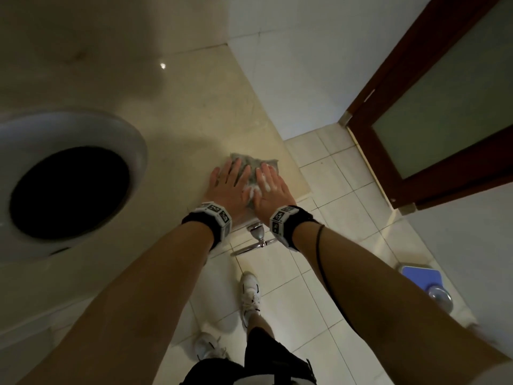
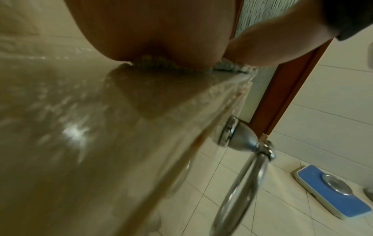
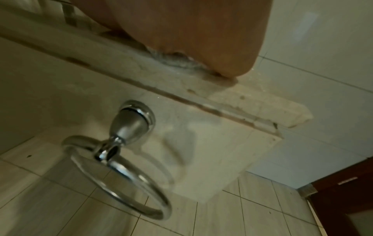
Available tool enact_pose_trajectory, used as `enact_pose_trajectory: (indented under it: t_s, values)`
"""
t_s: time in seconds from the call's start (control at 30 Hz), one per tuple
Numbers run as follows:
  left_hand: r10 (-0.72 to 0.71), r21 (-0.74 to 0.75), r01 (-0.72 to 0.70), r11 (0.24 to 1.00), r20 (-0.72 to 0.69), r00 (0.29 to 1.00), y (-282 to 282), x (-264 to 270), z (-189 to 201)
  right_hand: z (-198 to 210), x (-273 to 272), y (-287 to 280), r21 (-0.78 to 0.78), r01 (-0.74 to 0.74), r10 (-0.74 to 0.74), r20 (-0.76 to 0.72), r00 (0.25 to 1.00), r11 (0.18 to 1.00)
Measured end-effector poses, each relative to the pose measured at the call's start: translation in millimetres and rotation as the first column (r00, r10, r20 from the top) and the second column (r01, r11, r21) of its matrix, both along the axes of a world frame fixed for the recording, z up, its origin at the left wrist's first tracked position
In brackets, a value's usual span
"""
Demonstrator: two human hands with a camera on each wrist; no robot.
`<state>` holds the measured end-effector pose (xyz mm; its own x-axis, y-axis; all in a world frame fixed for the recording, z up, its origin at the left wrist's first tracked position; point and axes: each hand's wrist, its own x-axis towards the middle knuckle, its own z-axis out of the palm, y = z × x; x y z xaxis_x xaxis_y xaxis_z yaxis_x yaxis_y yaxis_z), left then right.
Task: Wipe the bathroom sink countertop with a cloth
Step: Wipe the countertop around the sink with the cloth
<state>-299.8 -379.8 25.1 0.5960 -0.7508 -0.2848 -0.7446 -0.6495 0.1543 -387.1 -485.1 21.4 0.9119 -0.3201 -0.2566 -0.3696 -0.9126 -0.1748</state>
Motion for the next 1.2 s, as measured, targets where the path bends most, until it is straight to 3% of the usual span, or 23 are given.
enact_pose_trajectory:
  t_s: [0.4, 0.9, 1.03, 1.2]
  values:
    - [0.026, 0.079, -0.025, 0.997, -0.021, 0.999, -8.4, 24.0, 0.1, -1.1, 25.3, -12.8, -0.035, -0.033, 0.031, -0.054, 0.998, 0.999]
    - [0.176, 0.089, -0.177, 0.98, 0.019, 0.984, 111.4, -28.5, -3.7, -0.7, -6.7, 100.3, -0.021, -0.129, 0.127, -0.065, 0.99, 0.991]
    - [0.172, 0.087, -0.173, 0.981, 0.022, 0.985, 128.3, -30.1, -5.7, 0.3, -13.9, 115.8, 0.013, -0.134, 0.135, -0.047, 0.99, 0.991]
    - [0.088, 0.06, -0.088, 0.994, 0.011, 0.996, 104.4, -31.7, -2.8, -4.1, -21.6, 86.8, -0.001, -0.11, 0.11, -0.021, 0.994, 0.994]
